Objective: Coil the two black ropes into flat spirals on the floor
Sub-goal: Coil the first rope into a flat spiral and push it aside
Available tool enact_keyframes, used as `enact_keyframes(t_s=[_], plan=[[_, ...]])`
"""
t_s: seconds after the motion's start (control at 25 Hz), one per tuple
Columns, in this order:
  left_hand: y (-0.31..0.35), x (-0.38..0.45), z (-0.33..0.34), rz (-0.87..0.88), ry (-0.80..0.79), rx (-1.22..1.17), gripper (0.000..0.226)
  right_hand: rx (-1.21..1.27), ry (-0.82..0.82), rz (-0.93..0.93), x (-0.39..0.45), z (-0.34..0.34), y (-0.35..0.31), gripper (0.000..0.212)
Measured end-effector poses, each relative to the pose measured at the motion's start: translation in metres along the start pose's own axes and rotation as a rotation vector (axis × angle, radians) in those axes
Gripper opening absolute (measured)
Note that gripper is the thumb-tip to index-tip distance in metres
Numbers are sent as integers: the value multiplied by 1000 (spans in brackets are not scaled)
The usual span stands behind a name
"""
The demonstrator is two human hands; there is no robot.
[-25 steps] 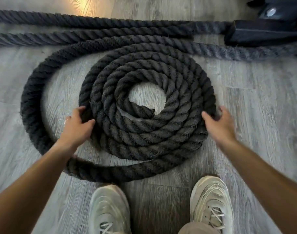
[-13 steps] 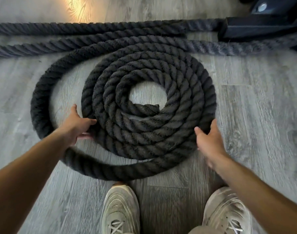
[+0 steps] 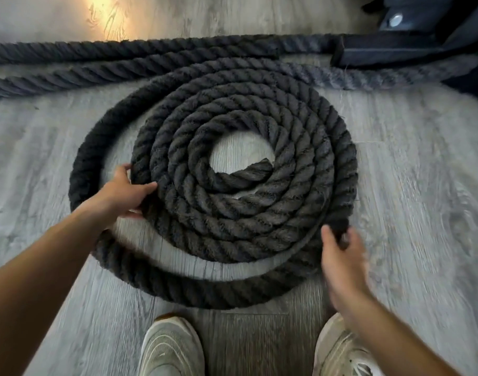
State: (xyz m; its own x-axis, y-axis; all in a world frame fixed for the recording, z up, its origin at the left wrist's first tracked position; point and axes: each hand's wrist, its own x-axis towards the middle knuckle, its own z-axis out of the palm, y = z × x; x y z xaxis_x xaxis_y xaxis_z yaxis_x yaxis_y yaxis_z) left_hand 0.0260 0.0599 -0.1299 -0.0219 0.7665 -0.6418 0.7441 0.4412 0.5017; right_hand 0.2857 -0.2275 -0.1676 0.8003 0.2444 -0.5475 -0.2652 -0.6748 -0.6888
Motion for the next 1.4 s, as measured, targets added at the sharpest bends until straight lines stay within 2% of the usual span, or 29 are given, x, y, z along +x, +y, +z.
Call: enact_keyframes(t_s=[0.12,0.28,0.4,0.48,0.56,0.64,0.68,0.76,0.84,0.88,0.92,1.0,1.08,1.12,1.16,1.24,1.4], plan=[[-7,12,6,18,36,-8,70,-117,-25,-63,-30,21,38,61],[-13,-4,21,-3,56,-117,52,17,-38,28,-5,20,21,63],[-11,-37,51,-48,-5,-131,73,-79,74,-19,41,-1,-7,63],[-4,-60,71,-120,-108,108,85,-154,149,-106,70,-16,-28,53],[6,-69,75,-16,-139,599,74,-159,183,-169,89,-30,-47,42],[17,-67,60,175,1,935,69,-117,203,-195,94,-40,-55,41],[19,-58,46,244,92,961,73,-98,206,-194,87,-43,-54,44],[19,-30,21,260,225,854,83,-77,186,-141,62,-42,-34,60],[7,-2,3,183,245,724,88,-66,62,-14,27,-29,-3,91],[1,8,-1,172,247,733,87,-83,-16,43,9,-21,5,102],[-3,14,0,247,281,787,86,-96,-66,88,-7,-14,10,106],[0,16,8,626,335,896,86,-104,-99,90,-20,-5,13,104],[12,7,26,1070,127,1001,96,-139,-83,75,-17,-5,14,98],[16,2,38,1200,0,1123,105,-145,-77,59,-12,-7,15,96],[17,-4,50,1246,-78,1247,115,-142,-81,52,-8,-10,14,95],[14,-3,65,1246,-114,1397,129,-137,-102,61,-3,-12,14,95],[14,-14,75,1210,-90,1391,129,-106,-122,90,14,-20,15,97]])
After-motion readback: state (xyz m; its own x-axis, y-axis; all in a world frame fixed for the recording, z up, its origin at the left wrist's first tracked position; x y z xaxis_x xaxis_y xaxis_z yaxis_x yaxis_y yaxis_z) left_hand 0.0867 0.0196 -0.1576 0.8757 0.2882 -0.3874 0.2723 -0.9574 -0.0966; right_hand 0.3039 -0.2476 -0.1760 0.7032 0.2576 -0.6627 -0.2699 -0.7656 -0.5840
